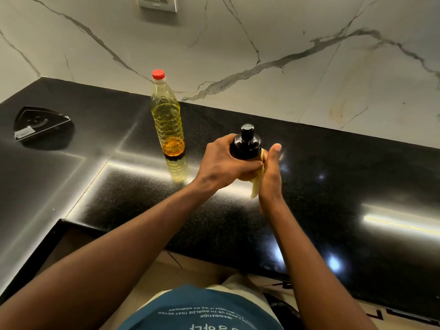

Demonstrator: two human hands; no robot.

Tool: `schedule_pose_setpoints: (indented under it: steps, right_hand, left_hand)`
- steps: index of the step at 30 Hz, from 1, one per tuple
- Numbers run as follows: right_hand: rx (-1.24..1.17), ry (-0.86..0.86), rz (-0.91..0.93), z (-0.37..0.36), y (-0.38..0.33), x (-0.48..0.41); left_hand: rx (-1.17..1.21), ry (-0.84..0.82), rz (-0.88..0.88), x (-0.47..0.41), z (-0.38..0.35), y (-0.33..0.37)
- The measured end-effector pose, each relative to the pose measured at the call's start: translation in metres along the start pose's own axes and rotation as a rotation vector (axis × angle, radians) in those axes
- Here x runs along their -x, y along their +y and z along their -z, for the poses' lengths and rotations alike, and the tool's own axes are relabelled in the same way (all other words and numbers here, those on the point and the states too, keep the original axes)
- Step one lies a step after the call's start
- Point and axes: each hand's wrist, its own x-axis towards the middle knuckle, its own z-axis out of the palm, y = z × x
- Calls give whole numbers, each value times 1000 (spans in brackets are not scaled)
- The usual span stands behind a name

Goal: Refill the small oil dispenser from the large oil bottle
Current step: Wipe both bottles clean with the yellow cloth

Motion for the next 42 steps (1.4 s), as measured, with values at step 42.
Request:
schedule_pose_setpoints:
  steps: [42]
  right_hand:
    - [-659, 232, -550, -15, 39, -20]
  left_hand:
    - [-125, 160, 48, -54, 11, -55]
